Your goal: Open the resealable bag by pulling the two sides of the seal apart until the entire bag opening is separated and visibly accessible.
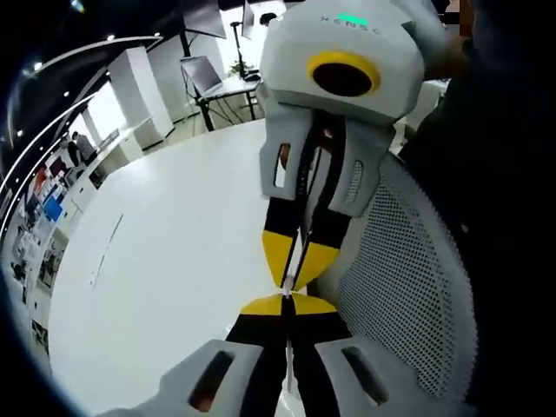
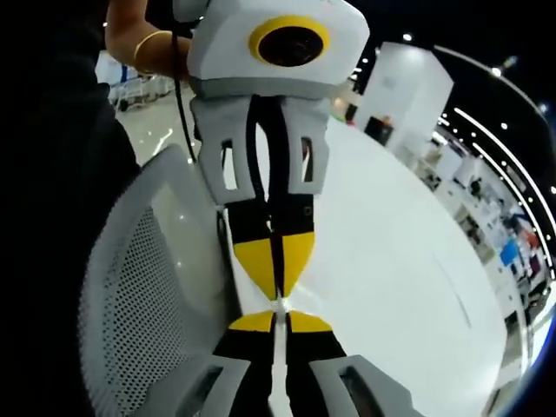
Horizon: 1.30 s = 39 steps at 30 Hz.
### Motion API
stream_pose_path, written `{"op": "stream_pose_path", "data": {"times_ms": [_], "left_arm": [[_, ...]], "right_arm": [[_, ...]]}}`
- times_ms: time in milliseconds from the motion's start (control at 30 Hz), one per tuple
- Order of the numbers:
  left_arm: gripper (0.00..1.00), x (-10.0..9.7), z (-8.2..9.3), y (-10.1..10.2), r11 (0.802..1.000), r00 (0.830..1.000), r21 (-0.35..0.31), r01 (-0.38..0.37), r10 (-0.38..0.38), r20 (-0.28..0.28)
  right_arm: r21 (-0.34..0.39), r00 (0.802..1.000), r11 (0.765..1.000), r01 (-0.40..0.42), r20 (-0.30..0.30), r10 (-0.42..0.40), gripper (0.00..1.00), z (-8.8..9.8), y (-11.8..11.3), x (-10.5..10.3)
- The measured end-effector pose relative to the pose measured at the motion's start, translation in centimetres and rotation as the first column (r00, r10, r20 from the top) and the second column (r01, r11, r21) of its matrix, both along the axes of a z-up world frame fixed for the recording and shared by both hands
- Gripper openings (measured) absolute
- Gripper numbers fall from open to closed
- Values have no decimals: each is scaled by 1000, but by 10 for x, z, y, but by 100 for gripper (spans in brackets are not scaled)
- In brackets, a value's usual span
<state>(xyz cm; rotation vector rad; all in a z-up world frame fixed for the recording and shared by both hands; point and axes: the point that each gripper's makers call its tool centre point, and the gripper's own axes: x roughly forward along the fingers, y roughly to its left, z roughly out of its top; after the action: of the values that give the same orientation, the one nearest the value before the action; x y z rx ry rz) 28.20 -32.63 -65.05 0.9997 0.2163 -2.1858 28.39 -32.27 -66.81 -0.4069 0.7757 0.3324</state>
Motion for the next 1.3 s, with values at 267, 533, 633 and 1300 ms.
{"op": "stream_pose_path", "data": {"times_ms": [267, 533, 633, 1300], "left_arm": [[0, 0, 2, 1, 1000, 1000, -9, 6, -6, 10], [0, -2, 1, 3, 1000, 1000, -4, 11, -11, 2], [0, -3, 2, 3, 1000, 1000, -4, 9, -9, -6], [0, -1, 5, 3, 1000, 1000, -5, 1, -1, -20]], "right_arm": [[-9, 1000, 1000, 0, 12, 0, 0, 3, 0, 1], [2, 1000, 1000, 2, 3, -2, 0, 2, 2, -3], [11, 1000, 1000, 5, 6, -5, 0, 2, 3, -4], [10, 1000, 1000, 26, -8, -25, 0, -2, -4, -8]]}}
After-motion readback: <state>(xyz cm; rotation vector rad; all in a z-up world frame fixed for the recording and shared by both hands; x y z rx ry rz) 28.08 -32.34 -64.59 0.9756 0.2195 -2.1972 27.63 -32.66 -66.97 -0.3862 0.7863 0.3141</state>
